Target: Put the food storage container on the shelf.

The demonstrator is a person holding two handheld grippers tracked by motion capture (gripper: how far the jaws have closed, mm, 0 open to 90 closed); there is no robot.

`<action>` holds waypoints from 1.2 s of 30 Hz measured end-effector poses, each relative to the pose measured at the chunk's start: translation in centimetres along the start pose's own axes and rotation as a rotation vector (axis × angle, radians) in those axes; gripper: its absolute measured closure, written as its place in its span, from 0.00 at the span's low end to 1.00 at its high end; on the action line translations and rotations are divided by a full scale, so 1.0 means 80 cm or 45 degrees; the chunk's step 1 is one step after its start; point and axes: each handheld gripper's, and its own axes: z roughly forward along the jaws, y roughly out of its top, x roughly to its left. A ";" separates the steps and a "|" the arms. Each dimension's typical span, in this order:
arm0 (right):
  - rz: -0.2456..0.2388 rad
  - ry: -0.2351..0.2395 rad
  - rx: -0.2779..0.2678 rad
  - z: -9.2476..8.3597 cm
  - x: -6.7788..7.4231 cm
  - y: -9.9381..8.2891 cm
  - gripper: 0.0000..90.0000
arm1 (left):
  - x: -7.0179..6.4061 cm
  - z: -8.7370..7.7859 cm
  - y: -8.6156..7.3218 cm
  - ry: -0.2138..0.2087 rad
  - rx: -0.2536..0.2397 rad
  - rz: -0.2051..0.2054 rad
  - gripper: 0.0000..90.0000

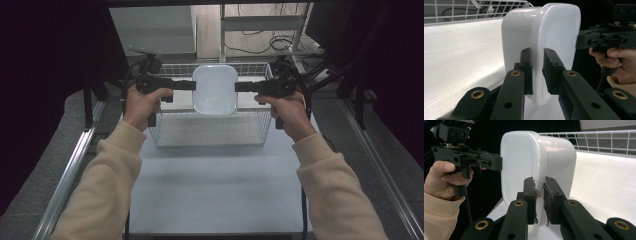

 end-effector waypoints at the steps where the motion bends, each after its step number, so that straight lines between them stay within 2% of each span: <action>1: 0.013 0.003 0.004 0.004 -0.006 0.009 0.89 | 0.004 0.002 0.005 0.000 0.000 -0.009 0.87; 4: 0.025 0.000 0.010 0.008 -0.011 0.016 0.89 | 0.012 0.006 0.016 0.003 0.010 -0.021 0.87; 7: 0.046 -0.010 0.027 0.017 -0.021 0.026 0.89 | 0.018 0.011 0.025 0.032 0.020 -0.025 0.87; 10: 0.058 -0.008 0.036 0.022 -0.027 0.029 0.89 | 0.022 0.012 0.027 0.040 0.023 -0.035 0.87; 15: 0.086 -0.005 0.082 0.037 -0.038 0.031 0.89 | 0.036 0.021 0.027 0.069 0.067 -0.076 0.87; 17: 0.118 -0.016 0.112 0.047 -0.051 0.031 0.88 | 0.041 0.026 0.027 0.080 0.081 -0.095 0.87; 18: 0.118 -0.016 0.112 0.047 -0.051 0.031 0.88 | 0.044 0.028 0.028 0.082 0.087 -0.107 0.87; 19: 0.161 0.001 0.104 0.052 -0.060 0.032 0.88 | 0.052 0.030 0.031 0.056 0.076 -0.135 0.87; 22: 0.182 0.017 0.105 0.055 -0.066 0.035 0.88 | 0.058 0.032 0.033 0.042 0.075 -0.156 0.87; 24: 0.211 0.028 0.121 0.058 -0.070 0.040 0.88 | 0.066 0.033 0.036 0.015 0.084 -0.191 0.87; 25: 0.245 0.038 0.133 0.062 -0.075 0.044 0.87 | 0.076 0.036 0.039 -0.006 0.085 -0.244 0.87; 26: 0.245 0.038 0.133 0.062 -0.075 0.044 0.87 | 0.076 0.036 0.039 -0.006 0.085 -0.244 0.87; 29: 0.290 0.028 0.141 0.069 -0.083 0.049 0.85 | 0.091 0.042 0.043 -0.044 0.070 -0.332 0.87; 32: 0.378 0.032 0.149 0.078 -0.094 0.051 0.83 | 0.103 0.047 0.044 -0.069 0.059 -0.402 0.86; 33: 0.427 0.042 0.143 0.082 -0.100 0.052 0.82 | 0.110 0.051 0.044 -0.084 0.047 -0.444 0.85; 34: 0.427 0.042 0.143 0.082 -0.100 0.052 0.82 | 0.110 0.051 0.044 -0.084 0.047 -0.444 0.85; 36: 0.473 0.055 0.135 0.086 -0.108 0.051 0.82 | 0.115 0.054 0.044 -0.090 0.036 -0.472 0.85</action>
